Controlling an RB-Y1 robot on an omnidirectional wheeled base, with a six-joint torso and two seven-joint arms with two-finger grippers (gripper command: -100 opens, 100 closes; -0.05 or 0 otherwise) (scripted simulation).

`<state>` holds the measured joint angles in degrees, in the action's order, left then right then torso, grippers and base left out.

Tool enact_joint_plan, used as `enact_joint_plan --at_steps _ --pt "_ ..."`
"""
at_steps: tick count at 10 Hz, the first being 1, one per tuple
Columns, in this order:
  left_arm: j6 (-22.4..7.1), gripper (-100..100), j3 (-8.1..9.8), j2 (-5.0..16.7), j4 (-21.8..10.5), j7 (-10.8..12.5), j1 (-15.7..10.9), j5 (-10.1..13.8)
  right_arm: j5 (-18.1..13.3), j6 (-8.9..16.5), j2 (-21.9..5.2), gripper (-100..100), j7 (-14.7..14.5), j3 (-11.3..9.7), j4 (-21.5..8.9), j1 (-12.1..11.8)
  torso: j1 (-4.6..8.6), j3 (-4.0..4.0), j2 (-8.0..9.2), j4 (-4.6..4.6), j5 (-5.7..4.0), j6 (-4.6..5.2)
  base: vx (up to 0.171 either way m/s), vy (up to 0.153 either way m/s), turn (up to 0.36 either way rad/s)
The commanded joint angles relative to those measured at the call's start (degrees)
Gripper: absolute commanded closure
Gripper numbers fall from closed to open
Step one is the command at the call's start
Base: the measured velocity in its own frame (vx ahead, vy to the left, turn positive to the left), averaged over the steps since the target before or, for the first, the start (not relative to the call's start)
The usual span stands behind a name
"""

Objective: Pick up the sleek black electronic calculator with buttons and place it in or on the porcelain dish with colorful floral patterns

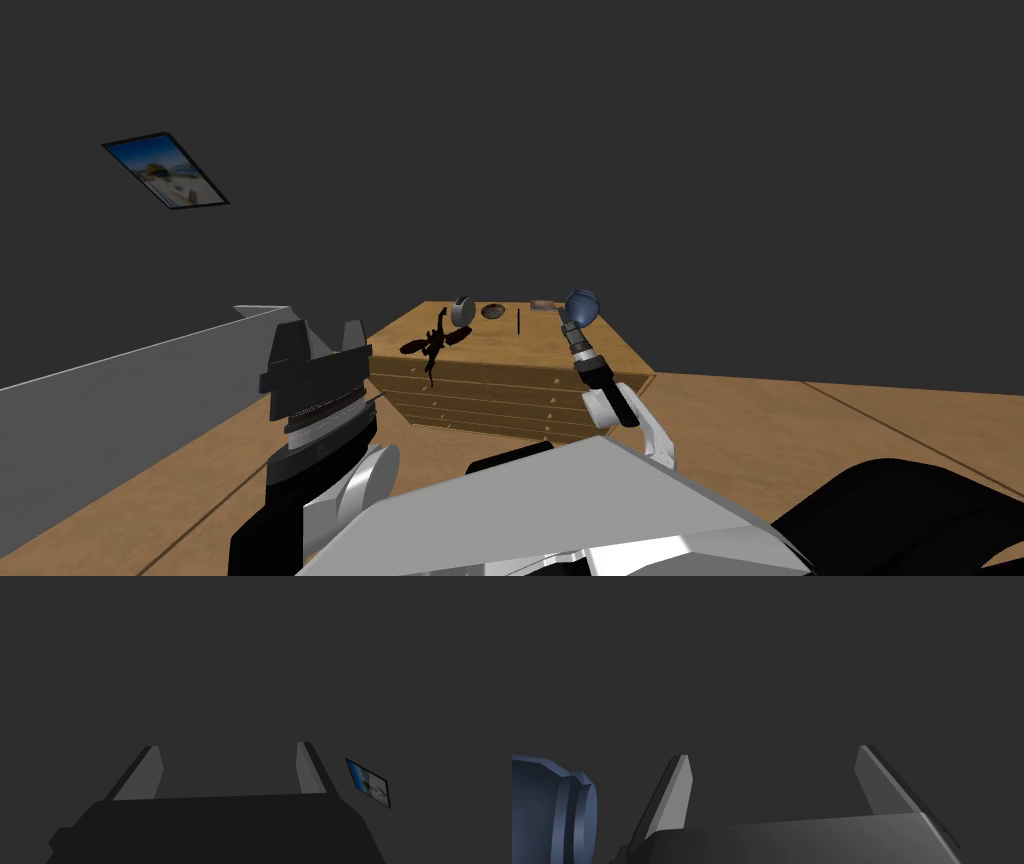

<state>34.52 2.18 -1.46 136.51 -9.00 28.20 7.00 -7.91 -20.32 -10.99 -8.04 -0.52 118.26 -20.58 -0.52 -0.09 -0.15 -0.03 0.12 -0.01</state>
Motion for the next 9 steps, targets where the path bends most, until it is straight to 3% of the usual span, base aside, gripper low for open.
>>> enact_joint_plan --at_steps 1,9 --pt "0.0 0 0.00 0.0 0.0 0.0 0.0 0.0 -1.6 1.9 -0.4 -100 -1.6 0.4 -1.6 1.2 0.00 0.00 0.00 0.00 0.00 0.00 0.028 0.115 -0.002" --pt "0.0 0 0.00 0.0 0.0 0.0 0.0 0.0 -9.6 9.2 -2.4 -100 -9.5 3.3 -13.3 8.0 -0.01 -0.03 -0.04 -0.01 0.01 0.00 0.033 0.136 -0.001"
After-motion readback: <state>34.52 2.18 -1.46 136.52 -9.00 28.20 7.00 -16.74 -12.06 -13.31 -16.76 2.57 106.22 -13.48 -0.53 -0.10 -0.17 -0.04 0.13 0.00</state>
